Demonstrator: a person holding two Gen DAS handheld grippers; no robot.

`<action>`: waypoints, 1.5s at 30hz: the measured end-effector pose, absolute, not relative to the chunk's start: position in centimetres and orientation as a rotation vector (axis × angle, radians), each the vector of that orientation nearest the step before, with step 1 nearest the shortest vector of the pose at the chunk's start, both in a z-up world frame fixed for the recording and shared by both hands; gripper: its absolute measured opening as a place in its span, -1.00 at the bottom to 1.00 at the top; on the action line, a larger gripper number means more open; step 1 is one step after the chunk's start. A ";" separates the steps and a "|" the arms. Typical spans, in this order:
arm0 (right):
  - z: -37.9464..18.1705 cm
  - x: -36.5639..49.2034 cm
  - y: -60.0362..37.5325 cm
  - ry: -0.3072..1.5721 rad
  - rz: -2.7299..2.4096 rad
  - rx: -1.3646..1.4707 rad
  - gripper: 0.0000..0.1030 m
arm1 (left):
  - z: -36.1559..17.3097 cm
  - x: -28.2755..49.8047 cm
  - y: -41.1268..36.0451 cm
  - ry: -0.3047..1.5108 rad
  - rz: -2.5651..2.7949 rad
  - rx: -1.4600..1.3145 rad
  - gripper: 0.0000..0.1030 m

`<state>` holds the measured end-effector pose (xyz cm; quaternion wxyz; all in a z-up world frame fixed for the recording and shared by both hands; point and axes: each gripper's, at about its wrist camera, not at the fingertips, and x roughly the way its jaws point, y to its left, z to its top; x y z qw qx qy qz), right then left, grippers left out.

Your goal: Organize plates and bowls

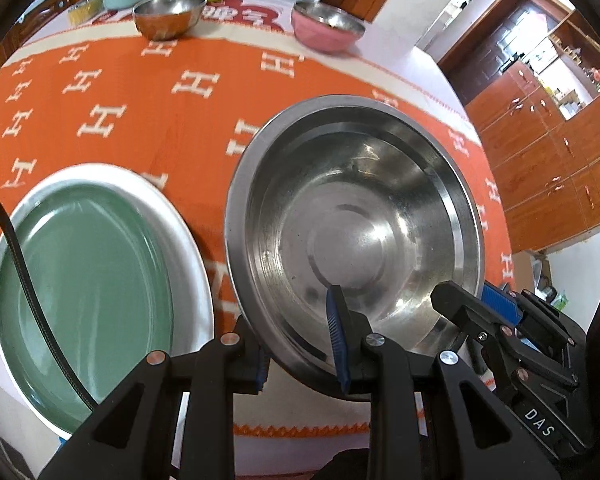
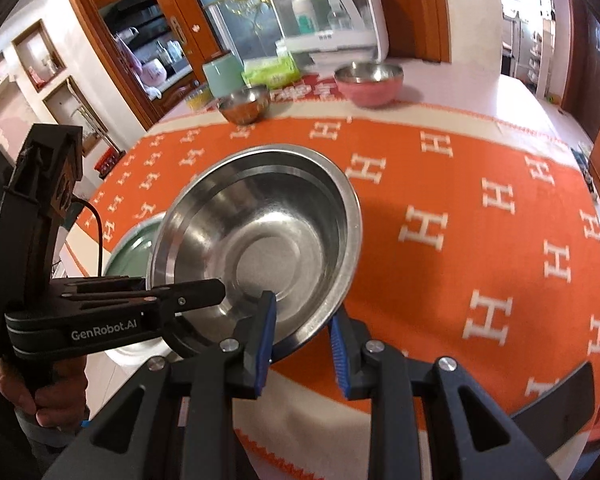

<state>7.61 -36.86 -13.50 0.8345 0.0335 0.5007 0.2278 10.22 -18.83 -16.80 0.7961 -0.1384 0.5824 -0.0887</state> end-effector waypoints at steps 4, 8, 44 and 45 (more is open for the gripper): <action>-14.9 7.3 -36.8 1.115 0.467 0.066 -0.49 | -18.1 9.9 -19.3 1.304 -0.193 -0.280 -0.55; -15.9 7.1 -36.9 1.153 0.460 0.059 -0.48 | -19.2 9.8 -19.5 1.340 -0.190 -0.276 -0.55; -14.6 8.9 -38.5 1.096 0.400 -0.001 -0.14 | -14.9 9.9 -20.1 1.245 -0.142 -0.124 0.28; -14.4 9.1 -38.5 1.090 0.395 0.001 -0.14 | -14.4 9.9 -19.9 1.240 -0.143 -0.117 0.30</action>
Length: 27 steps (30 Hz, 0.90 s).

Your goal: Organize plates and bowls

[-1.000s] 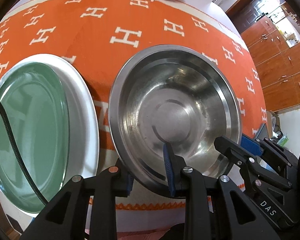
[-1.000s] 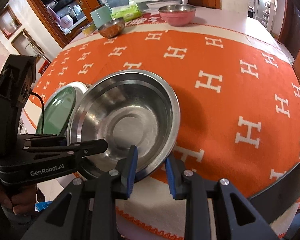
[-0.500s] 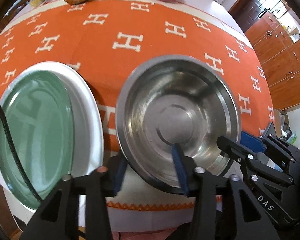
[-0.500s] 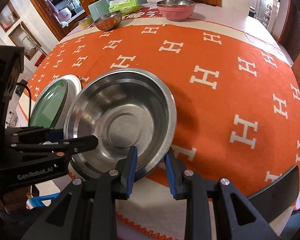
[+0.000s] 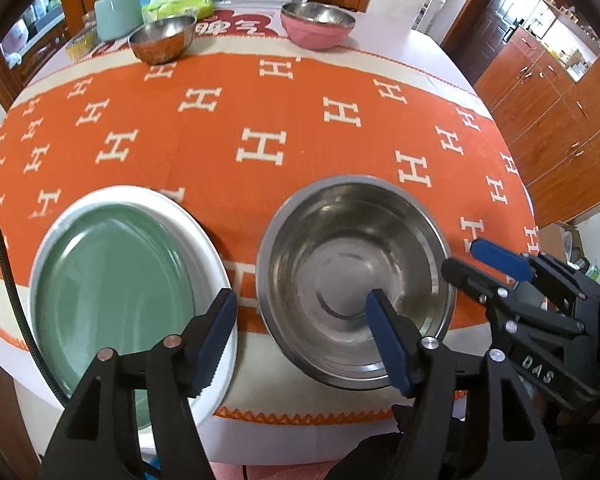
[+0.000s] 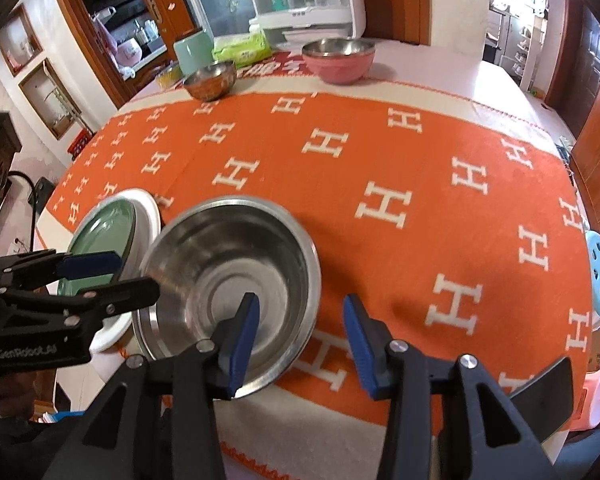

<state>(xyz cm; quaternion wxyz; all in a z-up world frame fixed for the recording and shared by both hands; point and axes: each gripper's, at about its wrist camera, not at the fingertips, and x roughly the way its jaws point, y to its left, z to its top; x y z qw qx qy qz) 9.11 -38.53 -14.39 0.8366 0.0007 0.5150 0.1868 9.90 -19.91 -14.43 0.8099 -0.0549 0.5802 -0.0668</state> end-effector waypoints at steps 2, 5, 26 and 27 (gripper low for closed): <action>-14.0 9.5 -38.6 1.078 0.386 0.006 -0.13 | -13.7 9.9 -19.6 1.230 -0.144 -0.111 0.32; -13.1 10.1 -38.7 1.058 0.372 0.016 -0.13 | -12.9 10.2 -19.3 1.226 -0.148 -0.101 0.34; -3.5 19.1 -38.7 0.852 0.278 0.002 0.03 | -2.6 19.1 -18.1 1.092 -0.216 0.104 0.41; -3.2 19.6 -38.7 0.846 0.278 0.007 0.03 | -2.1 19.8 -18.0 1.079 -0.218 0.098 0.41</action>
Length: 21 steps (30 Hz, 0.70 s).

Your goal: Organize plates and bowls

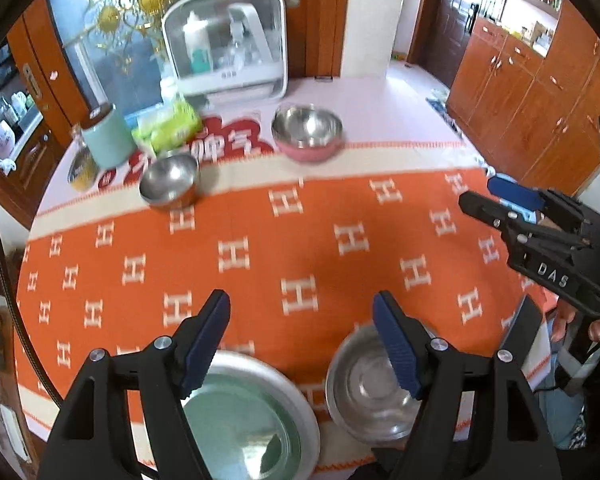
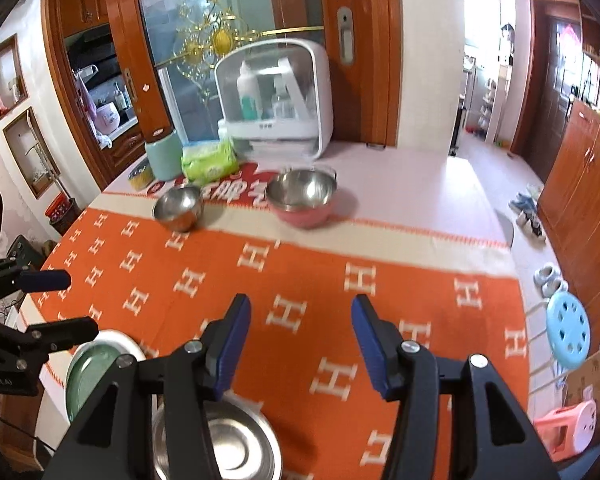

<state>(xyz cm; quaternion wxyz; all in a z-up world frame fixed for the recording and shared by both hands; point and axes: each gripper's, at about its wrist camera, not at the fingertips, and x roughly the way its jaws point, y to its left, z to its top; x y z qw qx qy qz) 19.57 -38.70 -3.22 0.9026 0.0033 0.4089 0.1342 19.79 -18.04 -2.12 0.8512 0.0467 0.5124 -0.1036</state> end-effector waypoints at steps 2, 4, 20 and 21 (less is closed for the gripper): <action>-2.6 20.7 -38.7 0.832 0.273 0.021 0.12 | -1.4 21.1 -18.1 1.063 -0.227 0.090 0.42; -2.0 22.0 -38.7 0.813 0.271 0.034 0.16 | -0.8 22.4 -18.2 1.049 -0.230 0.086 0.43; -0.3 31.5 -38.5 0.738 0.250 0.020 0.17 | 0.6 34.4 -19.0 0.997 -0.205 0.075 0.44; -0.4 31.9 -38.6 0.737 0.248 0.027 0.17 | 0.5 35.2 -19.0 0.995 -0.204 0.068 0.44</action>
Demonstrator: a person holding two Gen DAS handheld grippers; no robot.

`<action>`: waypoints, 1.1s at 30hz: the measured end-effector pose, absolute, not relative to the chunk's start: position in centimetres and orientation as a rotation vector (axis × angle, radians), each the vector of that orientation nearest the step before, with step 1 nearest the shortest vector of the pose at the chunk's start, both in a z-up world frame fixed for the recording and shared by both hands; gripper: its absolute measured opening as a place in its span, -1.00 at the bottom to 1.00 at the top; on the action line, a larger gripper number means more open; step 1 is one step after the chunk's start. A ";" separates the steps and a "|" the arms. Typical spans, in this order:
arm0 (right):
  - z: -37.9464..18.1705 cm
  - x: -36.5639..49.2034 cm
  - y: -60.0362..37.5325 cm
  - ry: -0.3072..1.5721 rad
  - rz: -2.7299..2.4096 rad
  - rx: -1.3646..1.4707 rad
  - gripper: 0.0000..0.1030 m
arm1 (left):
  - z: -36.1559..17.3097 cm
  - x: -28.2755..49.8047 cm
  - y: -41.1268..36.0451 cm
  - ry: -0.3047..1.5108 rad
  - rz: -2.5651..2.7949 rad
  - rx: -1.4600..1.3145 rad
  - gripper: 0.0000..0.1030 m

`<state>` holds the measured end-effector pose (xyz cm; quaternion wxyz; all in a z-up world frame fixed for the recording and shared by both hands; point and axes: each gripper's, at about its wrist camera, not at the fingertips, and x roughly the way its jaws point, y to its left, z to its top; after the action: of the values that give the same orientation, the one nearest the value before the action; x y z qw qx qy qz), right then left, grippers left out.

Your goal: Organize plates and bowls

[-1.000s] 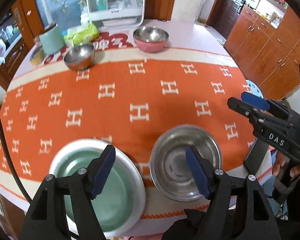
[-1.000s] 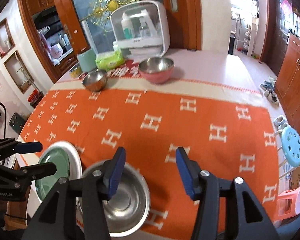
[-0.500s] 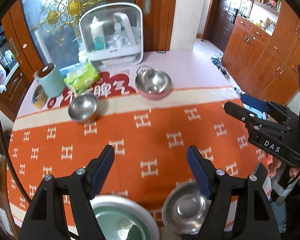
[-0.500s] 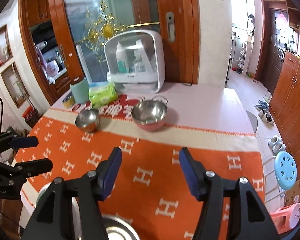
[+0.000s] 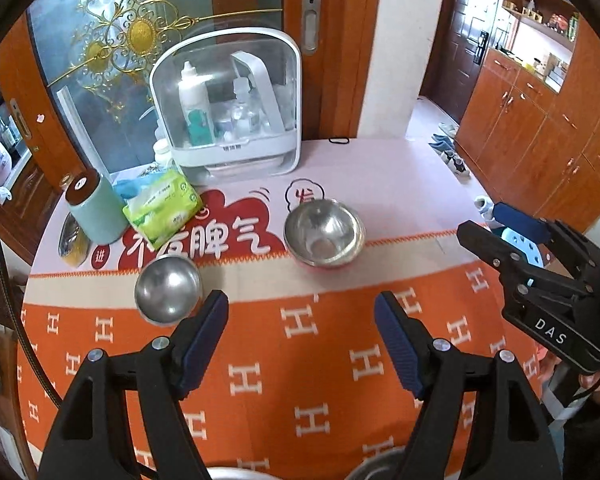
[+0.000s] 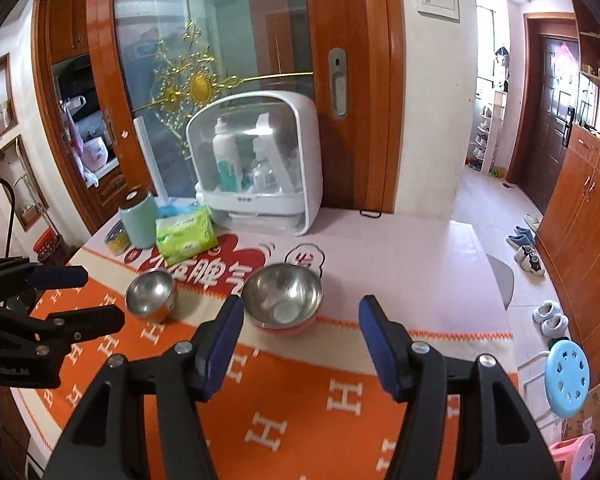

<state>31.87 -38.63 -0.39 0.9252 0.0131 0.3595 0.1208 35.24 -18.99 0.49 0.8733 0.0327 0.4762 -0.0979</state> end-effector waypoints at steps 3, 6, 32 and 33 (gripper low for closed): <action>-1.4 33.2 -39.0 0.742 0.252 0.055 0.17 | -0.4 36.7 -19.1 1.004 -0.202 0.051 0.44; -3.0 34.2 -39.2 0.762 0.249 0.047 0.17 | -2.2 38.2 -19.4 1.036 -0.219 0.028 0.44; -15.6 39.7 -39.4 0.806 0.306 0.312 0.17 | -17.8 45.2 -18.2 1.028 -0.175 -0.373 0.44; -15.8 39.7 -39.3 0.810 0.308 0.318 0.17 | -18.2 45.4 -18.1 1.033 -0.179 -0.382 0.42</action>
<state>39.68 -39.35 -15.83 0.8953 0.1532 0.3909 0.1486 45.36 -18.10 -18.20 0.8483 -0.1814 0.4901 -0.0849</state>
